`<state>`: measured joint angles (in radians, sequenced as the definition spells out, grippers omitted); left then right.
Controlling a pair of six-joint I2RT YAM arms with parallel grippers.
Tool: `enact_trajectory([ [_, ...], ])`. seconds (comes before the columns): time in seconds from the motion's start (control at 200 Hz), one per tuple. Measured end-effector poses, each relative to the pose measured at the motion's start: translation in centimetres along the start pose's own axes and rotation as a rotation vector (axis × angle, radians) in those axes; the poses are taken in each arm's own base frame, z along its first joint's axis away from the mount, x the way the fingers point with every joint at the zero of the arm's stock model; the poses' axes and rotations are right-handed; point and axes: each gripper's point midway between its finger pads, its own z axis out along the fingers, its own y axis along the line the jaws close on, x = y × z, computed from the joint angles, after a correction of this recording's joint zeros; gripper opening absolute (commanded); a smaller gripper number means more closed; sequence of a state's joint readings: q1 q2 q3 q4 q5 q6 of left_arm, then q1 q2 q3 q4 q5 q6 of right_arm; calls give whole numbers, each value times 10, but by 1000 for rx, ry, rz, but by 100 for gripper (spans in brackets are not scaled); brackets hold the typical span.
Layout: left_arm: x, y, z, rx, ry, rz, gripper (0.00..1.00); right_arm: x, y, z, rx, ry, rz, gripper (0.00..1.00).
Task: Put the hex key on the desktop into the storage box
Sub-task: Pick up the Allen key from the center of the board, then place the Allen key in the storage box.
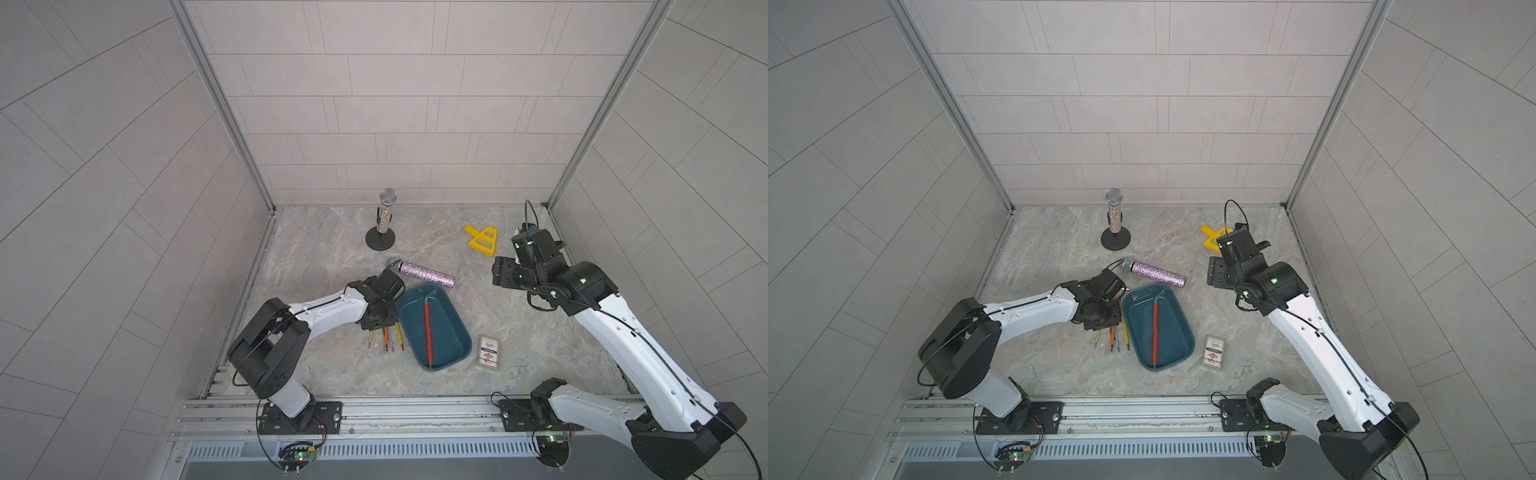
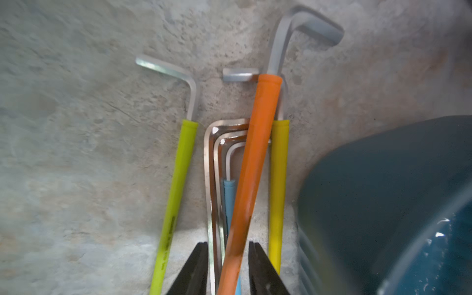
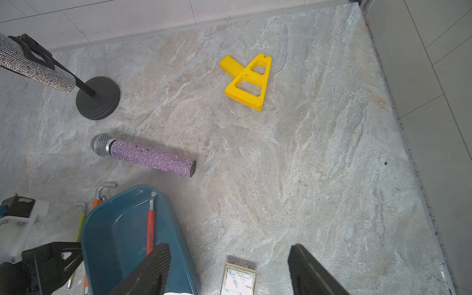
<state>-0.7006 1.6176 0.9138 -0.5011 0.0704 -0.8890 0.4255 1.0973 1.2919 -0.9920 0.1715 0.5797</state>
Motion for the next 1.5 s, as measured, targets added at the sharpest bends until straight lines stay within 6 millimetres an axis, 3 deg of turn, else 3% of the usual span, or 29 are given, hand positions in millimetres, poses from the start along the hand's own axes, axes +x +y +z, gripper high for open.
enact_trajectory([
  [0.175, 1, -3, 3, 13, 8, 0, 34, 0, 0, 0, 0, 0, 0, 78],
  [0.335, 2, -3, 6, 17, 8, -3, 24, 0, 0, 0, 0, 0, 0, 78],
  [0.595, 2, -1, 8, 11, 5, 1, 24, 0, 0, 0, 0, 0, 0, 78],
  [0.77, 1, 0, 8, 5, -2, 13, 5, 0, 0, 0, 0, 0, 0, 78],
  [0.926, 0, 7, 5, -23, -10, 16, 0, 0, 0, 0, 0, 0, 0, 78],
  [1.086, -5, 9, -19, -31, -49, 18, 0, 0, 0, 0, 0, 0, 0, 78],
  [1.301, -30, -16, -76, 74, -159, 14, 0, 0, 1, 0, -4, 2, 0, 78],
  [1.501, -30, -39, -100, 129, -175, 45, 0, 0, 1, 0, -4, 2, 0, 78],
])
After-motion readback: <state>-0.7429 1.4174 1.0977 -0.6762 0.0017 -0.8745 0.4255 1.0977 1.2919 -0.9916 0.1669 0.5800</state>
